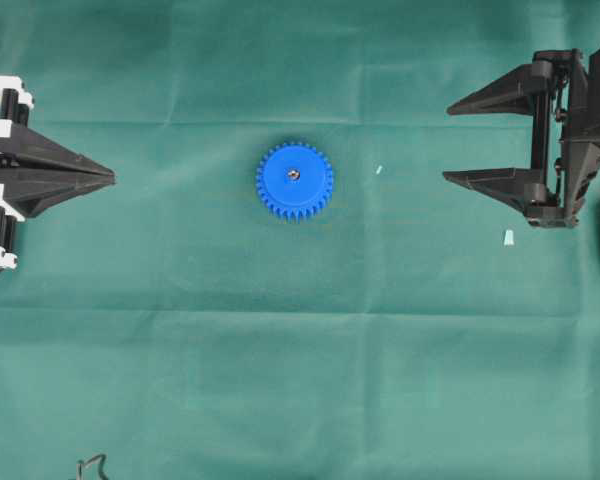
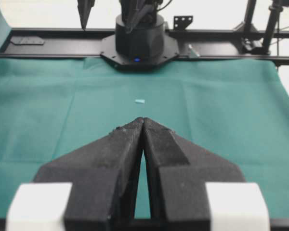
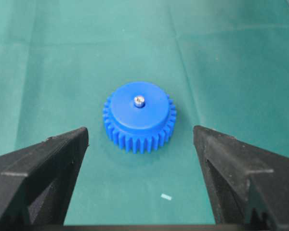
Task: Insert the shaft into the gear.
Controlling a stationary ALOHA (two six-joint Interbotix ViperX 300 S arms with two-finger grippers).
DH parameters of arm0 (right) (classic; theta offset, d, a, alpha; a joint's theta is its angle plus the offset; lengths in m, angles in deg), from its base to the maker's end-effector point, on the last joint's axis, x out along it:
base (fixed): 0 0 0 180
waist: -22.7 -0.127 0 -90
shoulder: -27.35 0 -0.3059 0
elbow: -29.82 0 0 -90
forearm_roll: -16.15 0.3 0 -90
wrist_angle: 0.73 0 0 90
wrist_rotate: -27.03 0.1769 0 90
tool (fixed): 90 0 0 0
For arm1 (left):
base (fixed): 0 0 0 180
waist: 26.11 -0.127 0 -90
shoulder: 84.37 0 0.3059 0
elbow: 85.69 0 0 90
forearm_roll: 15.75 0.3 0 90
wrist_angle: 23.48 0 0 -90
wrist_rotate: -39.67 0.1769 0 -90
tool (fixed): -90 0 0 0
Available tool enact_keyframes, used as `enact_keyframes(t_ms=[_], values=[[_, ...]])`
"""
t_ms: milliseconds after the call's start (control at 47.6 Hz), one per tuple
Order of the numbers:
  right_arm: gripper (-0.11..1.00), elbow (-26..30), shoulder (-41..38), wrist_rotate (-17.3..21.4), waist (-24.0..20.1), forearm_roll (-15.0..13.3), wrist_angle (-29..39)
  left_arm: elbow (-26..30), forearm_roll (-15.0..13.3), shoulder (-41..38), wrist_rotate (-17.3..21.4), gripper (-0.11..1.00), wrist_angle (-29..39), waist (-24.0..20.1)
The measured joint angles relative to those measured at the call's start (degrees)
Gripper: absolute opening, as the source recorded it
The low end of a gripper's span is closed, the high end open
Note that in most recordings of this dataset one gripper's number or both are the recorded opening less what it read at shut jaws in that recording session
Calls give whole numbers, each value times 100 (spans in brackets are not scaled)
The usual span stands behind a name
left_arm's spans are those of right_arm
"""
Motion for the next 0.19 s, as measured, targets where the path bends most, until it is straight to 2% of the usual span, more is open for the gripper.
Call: enact_keyframes(t_ms=[189], values=[[90, 0, -9, 0, 0, 0, 0, 0, 0, 0, 0, 0, 26, 0]])
